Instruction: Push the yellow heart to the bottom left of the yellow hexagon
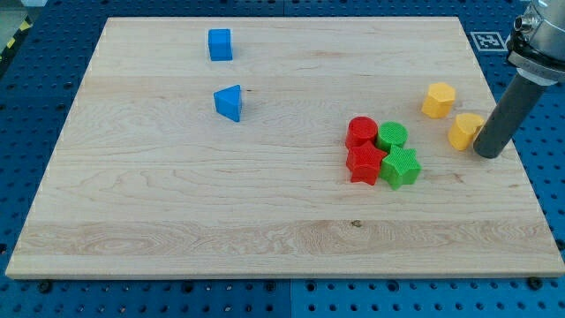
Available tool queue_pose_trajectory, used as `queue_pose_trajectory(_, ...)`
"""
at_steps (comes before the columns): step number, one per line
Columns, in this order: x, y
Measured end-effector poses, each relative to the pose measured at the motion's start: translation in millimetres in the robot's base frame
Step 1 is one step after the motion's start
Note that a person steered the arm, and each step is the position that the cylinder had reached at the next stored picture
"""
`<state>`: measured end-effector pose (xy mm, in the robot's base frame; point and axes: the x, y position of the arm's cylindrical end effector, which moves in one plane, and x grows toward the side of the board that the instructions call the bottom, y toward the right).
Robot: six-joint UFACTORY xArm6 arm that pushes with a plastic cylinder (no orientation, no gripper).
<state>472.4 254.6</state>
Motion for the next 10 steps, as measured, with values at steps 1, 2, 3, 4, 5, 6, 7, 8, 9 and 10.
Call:
queue_pose_trajectory(1, -6.4, 0.0)
queue_pose_trajectory(2, -5.7, 0.0)
queue_pose_trajectory(3, -3.6, 0.0)
queue_pose_trajectory(4, 2.4, 0.0)
queue_pose_trajectory(5, 2.4, -0.4)
queue_pose_trajectory(6, -9.6, -2.3)
queue_pose_trajectory(7, -10.9, -8.2)
queue_pose_trajectory(8, -6.5, -19.1)
queue_pose_trajectory(9, -1.3, -19.9)
queue_pose_trajectory(10, -8.1, -20.2)
